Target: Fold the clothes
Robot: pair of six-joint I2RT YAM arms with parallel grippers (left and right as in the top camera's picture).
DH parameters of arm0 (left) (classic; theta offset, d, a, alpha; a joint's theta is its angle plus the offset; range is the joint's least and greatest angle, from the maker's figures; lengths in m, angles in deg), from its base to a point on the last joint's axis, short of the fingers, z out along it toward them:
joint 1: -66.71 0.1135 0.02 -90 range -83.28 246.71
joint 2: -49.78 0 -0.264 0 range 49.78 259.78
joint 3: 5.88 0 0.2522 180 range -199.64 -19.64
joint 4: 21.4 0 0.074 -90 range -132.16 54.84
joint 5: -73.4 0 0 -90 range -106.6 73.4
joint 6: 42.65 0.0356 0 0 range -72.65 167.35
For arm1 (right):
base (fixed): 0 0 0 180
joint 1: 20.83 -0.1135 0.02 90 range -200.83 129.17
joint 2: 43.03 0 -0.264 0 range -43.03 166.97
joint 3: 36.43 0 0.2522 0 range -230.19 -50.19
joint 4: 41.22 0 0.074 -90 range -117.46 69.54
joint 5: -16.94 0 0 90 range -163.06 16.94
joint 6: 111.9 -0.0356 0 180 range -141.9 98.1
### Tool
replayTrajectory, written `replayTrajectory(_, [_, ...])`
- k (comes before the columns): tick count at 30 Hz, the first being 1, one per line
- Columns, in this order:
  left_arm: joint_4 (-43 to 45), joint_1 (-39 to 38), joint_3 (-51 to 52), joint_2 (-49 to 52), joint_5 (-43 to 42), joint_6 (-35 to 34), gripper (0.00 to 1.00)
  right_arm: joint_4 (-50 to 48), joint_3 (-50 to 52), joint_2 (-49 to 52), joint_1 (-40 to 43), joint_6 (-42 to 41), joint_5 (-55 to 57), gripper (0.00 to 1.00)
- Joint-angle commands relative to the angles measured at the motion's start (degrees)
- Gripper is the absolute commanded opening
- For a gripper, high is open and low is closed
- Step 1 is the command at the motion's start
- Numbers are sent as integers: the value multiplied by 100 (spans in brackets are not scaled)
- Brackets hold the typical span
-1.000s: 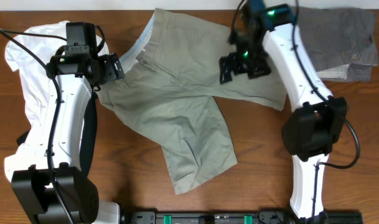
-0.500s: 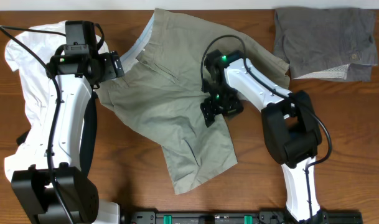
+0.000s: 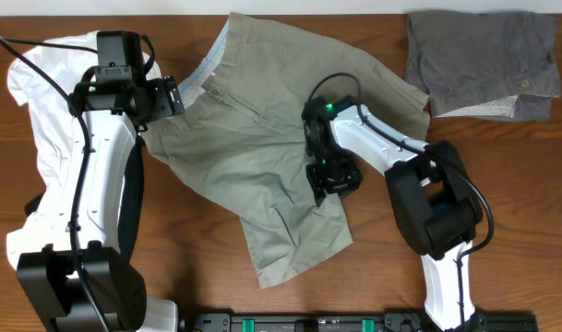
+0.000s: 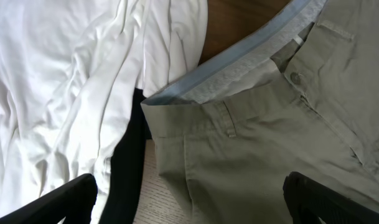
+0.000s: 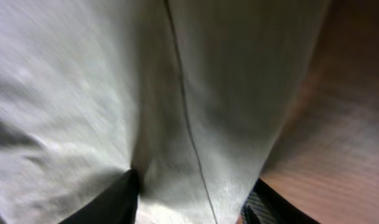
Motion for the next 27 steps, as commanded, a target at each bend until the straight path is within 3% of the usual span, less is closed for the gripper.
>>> replayTrajectory(1, [-11,20,-94,11,-9,52,96,-85,297,313,17,-105,275,38])
replayTrajectory(4, [-13,20,-79,11,-11,52,96,-76,297,192,160,-120,398,3])
replayTrajectory(13, [-13,20,-57,11,-9,55,96,-313,144,-911,1128,511,570,1])
replayTrajectory(20, [-15,20,-57,11,-9,55,96,-1432,39,-1128,1766,1438,317,1])
replayTrajectory(21, [-31,20,-57,11,-9,55,96,-1556,39,-1123,1792,1469,323,10])
replayTrajectory(23, [-101,20,-57,11,-11,107,96,-1690,17,-1126,1816,1480,321,47])
replayTrajectory(25, [-149,20,-26,13,-13,299,96,-1652,-79,-1126,1823,1478,271,78])
replayTrajectory(27, [-114,20,63,20,-28,590,96,-1554,-199,-1128,1821,1478,105,88])
